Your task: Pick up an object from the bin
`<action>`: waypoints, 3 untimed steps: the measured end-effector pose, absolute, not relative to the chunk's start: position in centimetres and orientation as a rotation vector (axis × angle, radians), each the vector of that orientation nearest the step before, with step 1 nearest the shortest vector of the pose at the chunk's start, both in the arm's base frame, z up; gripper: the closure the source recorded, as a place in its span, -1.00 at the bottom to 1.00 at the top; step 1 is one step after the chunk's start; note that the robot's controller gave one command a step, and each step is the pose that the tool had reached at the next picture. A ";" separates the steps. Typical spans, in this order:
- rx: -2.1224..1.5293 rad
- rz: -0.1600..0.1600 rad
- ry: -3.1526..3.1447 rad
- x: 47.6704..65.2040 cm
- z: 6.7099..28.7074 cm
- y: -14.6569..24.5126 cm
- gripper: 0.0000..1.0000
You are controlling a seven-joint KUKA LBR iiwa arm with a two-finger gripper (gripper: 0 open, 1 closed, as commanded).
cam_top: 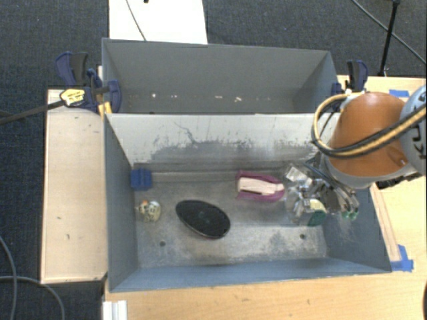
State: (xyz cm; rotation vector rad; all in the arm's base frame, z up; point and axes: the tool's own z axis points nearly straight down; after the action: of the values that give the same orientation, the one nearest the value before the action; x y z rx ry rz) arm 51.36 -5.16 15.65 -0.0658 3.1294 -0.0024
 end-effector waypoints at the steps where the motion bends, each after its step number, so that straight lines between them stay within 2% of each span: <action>1: 0.187 0.000 3.131 54.5 12.3 -4.0 1.00; 2: 0.189 0.000 3.130 54.6 12.4 -4.0 -1.00; 3: 0.261 -0.005 3.129 48.4 7.1 -7.3 -1.00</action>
Offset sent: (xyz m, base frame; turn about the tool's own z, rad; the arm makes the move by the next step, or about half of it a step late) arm 0.0307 0.0118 -0.0331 0.1618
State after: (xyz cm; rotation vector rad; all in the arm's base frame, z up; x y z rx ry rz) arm 48.39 -7.28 7.08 0.2611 3.1285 -0.0054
